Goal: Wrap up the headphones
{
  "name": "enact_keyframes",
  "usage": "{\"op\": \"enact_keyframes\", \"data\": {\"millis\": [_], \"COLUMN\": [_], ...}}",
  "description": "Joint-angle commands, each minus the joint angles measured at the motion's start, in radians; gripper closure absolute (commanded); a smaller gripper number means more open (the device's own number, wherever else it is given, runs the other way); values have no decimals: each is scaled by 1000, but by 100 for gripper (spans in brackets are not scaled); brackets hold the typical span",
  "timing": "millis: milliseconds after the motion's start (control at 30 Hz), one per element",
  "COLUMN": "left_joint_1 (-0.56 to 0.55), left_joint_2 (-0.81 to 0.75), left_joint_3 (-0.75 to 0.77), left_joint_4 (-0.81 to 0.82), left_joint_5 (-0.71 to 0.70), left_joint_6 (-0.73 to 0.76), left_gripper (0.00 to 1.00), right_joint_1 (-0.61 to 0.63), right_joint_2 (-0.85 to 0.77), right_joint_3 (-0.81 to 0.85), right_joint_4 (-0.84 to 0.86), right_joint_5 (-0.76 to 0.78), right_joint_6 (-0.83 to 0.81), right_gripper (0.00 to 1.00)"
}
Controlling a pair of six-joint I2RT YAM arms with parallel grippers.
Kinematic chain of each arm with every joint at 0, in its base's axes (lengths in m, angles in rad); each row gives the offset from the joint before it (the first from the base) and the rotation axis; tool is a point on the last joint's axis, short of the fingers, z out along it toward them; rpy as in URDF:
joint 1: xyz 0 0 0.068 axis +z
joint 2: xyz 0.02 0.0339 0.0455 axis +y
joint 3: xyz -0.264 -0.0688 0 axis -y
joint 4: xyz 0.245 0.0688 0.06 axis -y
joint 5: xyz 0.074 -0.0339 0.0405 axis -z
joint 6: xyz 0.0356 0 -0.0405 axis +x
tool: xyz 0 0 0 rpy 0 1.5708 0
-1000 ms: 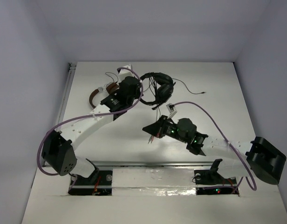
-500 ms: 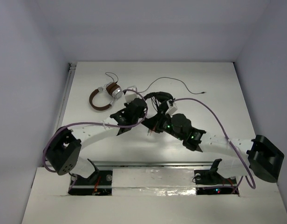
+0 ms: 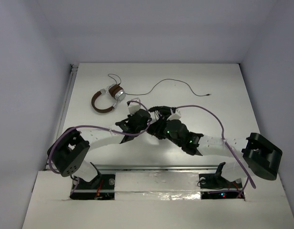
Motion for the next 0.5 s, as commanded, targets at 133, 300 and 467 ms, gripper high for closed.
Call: {"op": "enact_keyframes", "data": {"millis": [133, 300, 467], "left_joint_1": [-21, -21, -21], "left_joint_2": [3, 23, 32], "left_joint_3": [0, -3, -7], "left_joint_4": [50, 47, 42], "left_joint_5": [102, 115, 118], "left_joint_6": [-18, -9, -4], "left_gripper": [100, 100, 100], "right_joint_1": [-17, -26, -26], "right_joint_2": [33, 11, -12], "right_joint_3": [39, 53, 76], "right_joint_4": [-56, -100, -154], "right_joint_5": [190, 231, 258], "right_joint_6": [-6, -52, -93], "right_gripper": [62, 56, 51]}}
